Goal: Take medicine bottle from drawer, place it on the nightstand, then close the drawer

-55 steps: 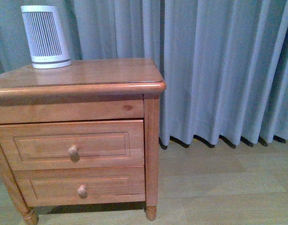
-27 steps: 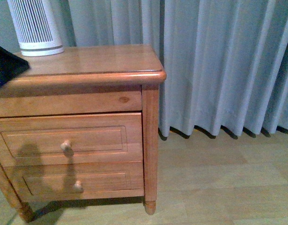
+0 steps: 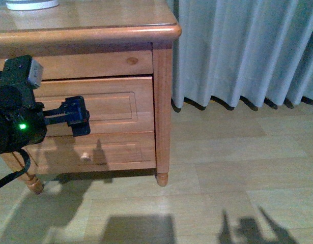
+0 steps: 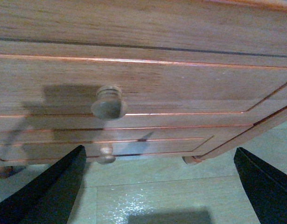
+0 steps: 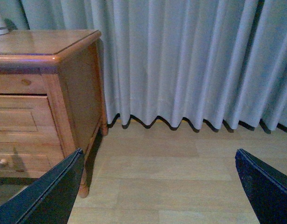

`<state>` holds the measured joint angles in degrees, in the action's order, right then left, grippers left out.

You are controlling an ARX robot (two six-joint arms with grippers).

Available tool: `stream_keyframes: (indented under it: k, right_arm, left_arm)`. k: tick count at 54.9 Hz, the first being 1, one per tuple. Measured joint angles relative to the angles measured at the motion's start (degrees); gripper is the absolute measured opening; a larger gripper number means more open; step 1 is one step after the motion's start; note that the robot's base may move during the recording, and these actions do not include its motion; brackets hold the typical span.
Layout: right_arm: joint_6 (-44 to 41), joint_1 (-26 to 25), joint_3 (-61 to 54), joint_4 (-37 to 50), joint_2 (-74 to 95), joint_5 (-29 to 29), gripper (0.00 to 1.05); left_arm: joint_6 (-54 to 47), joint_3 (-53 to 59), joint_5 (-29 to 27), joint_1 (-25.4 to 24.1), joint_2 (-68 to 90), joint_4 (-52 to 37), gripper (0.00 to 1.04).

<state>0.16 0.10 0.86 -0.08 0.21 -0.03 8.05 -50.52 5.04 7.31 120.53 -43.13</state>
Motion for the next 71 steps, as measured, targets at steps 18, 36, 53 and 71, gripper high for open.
stream_keyframes:
  k: [18, 36, 53, 71]
  right_arm:
    - [0.0, 0.0, 0.0, 0.0, 0.0, 0.0, 0.98]
    - [0.0, 0.0, 0.0, 0.0, 0.0, 0.0, 0.98]
    - [0.0, 0.0, 0.0, 0.0, 0.0, 0.0, 0.98]
    - [0.0, 0.0, 0.0, 0.0, 0.0, 0.0, 0.98]
  left_arm:
    - [-4.9, -7.6, -1.7, -0.2, 7.1, -1.2, 0.98]
    - [-5.2, -10.0, -3.4, -2.2, 10.4, -2.6, 0.98]
    - [-5.2, -10.0, -3.4, -2.3, 10.8, -3.2, 0.87]
    - [-5.2, -9.8, -3.7, -1.7, 10.7, -4.7, 0.31]
